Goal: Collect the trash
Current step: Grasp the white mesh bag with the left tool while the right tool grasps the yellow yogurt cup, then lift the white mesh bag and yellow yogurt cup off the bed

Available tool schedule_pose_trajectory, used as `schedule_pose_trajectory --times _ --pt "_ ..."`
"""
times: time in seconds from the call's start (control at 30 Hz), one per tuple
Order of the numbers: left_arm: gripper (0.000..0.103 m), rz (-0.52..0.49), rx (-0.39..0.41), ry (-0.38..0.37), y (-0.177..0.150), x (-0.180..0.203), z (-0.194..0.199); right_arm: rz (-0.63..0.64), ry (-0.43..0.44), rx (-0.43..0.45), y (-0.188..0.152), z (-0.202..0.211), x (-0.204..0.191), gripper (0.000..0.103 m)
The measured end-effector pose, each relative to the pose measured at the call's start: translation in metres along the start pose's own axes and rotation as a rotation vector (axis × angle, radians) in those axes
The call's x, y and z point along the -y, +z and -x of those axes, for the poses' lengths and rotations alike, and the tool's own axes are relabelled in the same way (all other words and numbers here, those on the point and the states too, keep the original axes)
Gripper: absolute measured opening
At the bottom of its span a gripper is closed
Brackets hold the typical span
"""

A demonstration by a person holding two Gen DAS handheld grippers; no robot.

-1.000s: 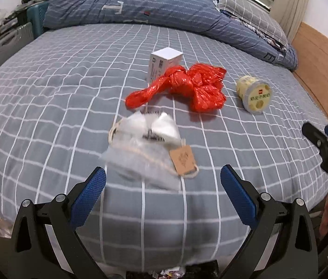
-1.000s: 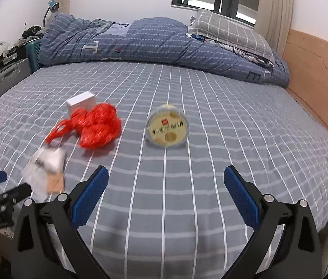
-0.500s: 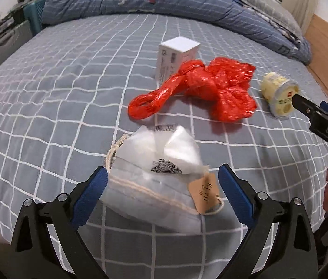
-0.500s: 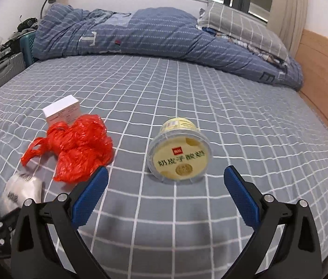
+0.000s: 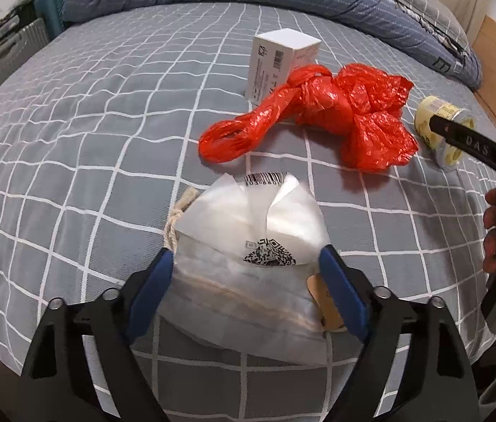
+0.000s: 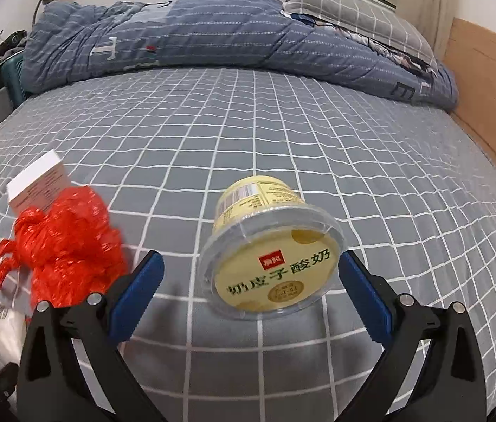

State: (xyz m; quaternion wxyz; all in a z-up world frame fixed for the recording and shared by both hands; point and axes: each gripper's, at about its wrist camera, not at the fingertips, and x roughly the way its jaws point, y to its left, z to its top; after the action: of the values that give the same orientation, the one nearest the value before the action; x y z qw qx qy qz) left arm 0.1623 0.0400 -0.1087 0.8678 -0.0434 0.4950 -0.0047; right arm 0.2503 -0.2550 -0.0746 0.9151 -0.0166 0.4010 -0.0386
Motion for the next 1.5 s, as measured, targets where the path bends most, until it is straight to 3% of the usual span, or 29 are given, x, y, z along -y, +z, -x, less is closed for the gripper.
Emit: schedule_pose_trajectory --times 0.07,0.13,0.2,0.3,0.57,0.63,0.67,0.7,0.77,0.8,0.93,1.5 --pt "0.071 -0.001 -0.003 -0.009 0.0 -0.001 -0.001 -0.017 0.016 -0.016 0.001 -0.004 0.004 0.094" --pt "0.063 0.004 -0.005 -0.022 0.001 0.0 -0.001 -0.016 0.009 -0.026 0.001 -0.007 0.005 0.084" --pt "0.054 0.003 -0.008 -0.041 0.001 0.0 -0.001 -0.03 0.014 -0.051 0.001 -0.011 0.009 0.067" --pt "0.048 -0.007 0.0 -0.041 0.001 0.002 0.002 -0.032 0.014 -0.084 -0.002 -0.016 0.012 0.044" --pt "0.045 -0.012 0.016 -0.042 0.0 0.004 0.007 -0.027 0.016 -0.073 -0.004 -0.014 0.015 0.037" --pt "0.045 -0.014 0.017 -0.043 0.0 0.004 0.008 -0.034 0.015 -0.056 -0.003 -0.011 0.017 0.037" --pt "0.045 -0.014 0.018 -0.043 0.0 0.004 0.008 -0.036 0.012 -0.05 -0.002 -0.009 0.018 0.044" --pt "0.045 -0.013 0.018 -0.043 0.0 0.004 0.008 -0.041 0.015 -0.041 -0.003 -0.007 0.019 0.061" --pt "0.045 -0.011 0.02 -0.043 0.001 0.004 0.008 -0.054 0.021 -0.005 0.0 -0.001 0.022 0.08" --pt "0.045 -0.008 0.021 -0.044 0.001 0.004 0.009 -0.05 0.023 0.001 0.002 -0.001 0.022 0.084" --pt "0.045 -0.009 0.026 -0.044 0.001 0.005 0.011 -0.024 0.03 0.011 0.007 -0.004 0.023 0.09" --pt "0.045 -0.019 0.033 -0.048 -0.001 0.009 0.012 -0.001 0.051 -0.017 0.025 -0.05 0.017 0.092"
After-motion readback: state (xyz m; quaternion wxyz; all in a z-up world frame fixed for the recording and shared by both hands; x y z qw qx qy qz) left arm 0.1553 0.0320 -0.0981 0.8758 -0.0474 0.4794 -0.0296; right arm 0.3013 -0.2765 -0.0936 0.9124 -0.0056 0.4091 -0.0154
